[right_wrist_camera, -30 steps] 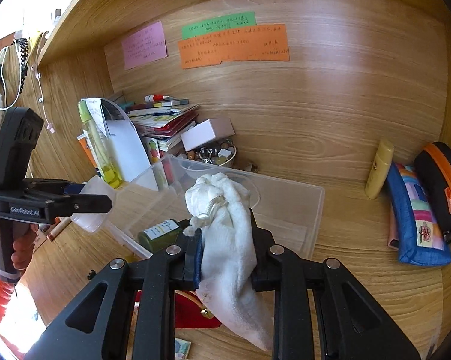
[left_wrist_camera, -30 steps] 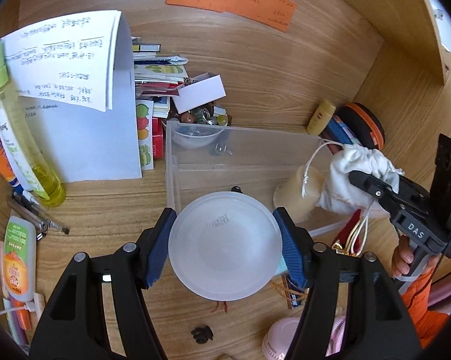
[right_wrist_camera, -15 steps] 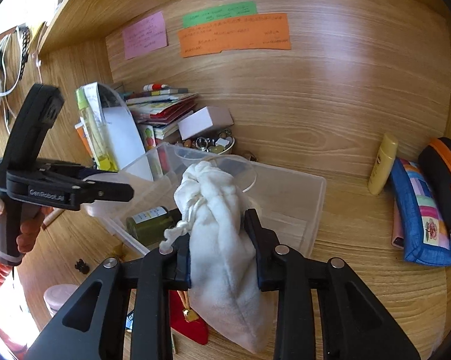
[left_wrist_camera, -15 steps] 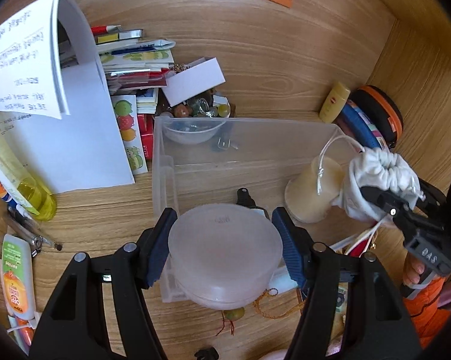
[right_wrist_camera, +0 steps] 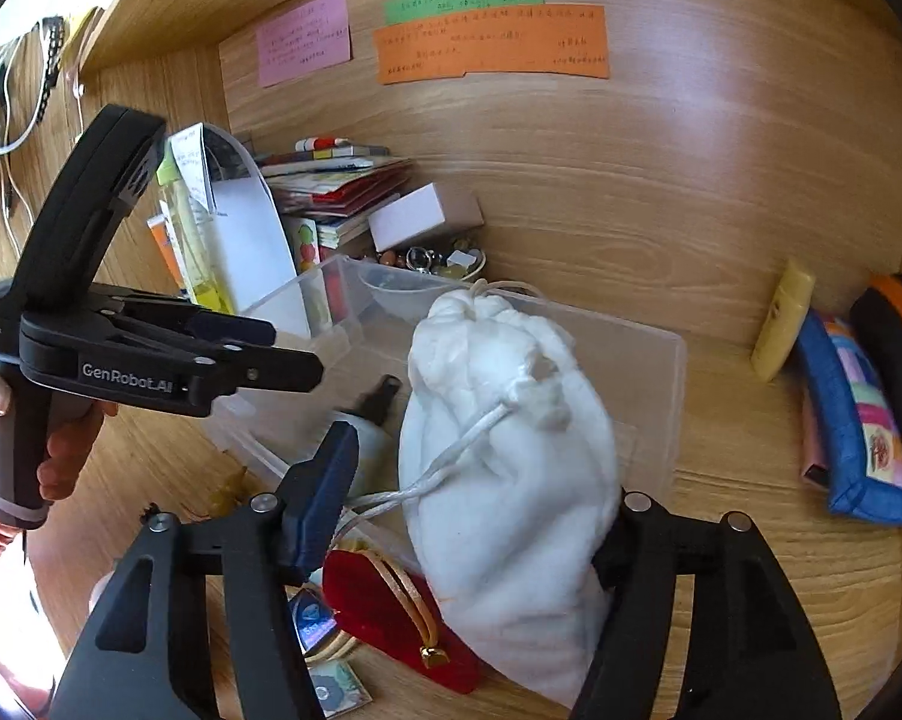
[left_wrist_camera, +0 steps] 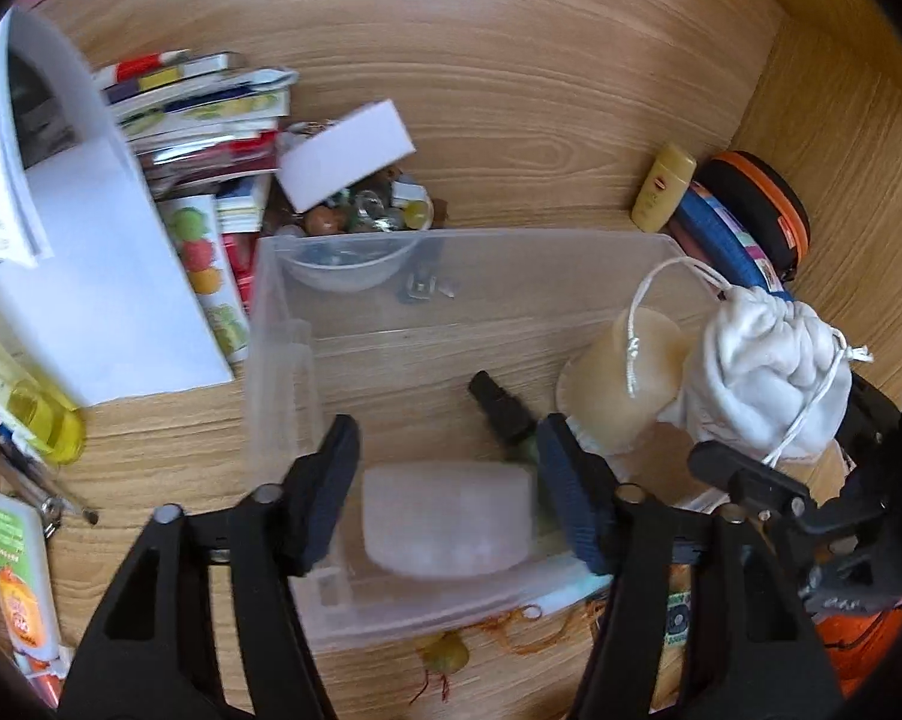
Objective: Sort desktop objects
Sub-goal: 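Grasp the white round lid with the left gripper while the right carries the pouch to the box, then release the lid into the box with the left gripper while the right drops the pouch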
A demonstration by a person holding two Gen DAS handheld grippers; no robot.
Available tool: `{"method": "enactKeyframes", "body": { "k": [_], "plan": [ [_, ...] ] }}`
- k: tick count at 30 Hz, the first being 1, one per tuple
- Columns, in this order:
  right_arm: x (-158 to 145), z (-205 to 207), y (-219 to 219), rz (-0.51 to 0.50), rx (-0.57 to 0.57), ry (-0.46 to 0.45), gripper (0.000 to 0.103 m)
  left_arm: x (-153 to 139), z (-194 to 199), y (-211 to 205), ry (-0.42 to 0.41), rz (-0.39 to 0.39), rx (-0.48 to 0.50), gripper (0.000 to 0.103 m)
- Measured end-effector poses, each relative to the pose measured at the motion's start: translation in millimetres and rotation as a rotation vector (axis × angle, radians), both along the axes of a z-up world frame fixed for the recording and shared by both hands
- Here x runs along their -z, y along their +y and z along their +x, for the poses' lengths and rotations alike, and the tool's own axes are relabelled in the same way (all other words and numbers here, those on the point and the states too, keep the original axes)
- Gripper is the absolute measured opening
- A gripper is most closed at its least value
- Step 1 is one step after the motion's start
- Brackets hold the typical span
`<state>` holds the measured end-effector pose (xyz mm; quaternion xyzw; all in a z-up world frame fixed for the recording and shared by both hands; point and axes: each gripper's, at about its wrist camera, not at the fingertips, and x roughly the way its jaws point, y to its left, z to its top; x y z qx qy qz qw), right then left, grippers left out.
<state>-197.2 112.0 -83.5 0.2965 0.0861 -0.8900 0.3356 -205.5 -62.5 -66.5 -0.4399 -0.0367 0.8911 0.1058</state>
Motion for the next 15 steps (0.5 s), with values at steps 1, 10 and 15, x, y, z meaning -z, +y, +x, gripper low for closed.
{"method": "enactKeyframes", "body": {
  "k": [1, 10, 15],
  "plan": [
    [0.1, 0.5, 0.0, 0.002, -0.002, 0.003, 0.061, 0.0, -0.9, 2.5, 0.003, -0.007, -0.001, 0.058],
    [-3.7, -4.2, 9.5, -0.036, 0.023, -0.016, 0.070, -0.2, -1.0, 8.4, 0.010, -0.017, 0.014, 0.058],
    [-9.5, -1.4, 15.0, -0.053, 0.052, 0.020, 0.080, -7.6, 7.1, 3.5, 0.028, -0.008, 0.002, 0.058]
  ]
}}
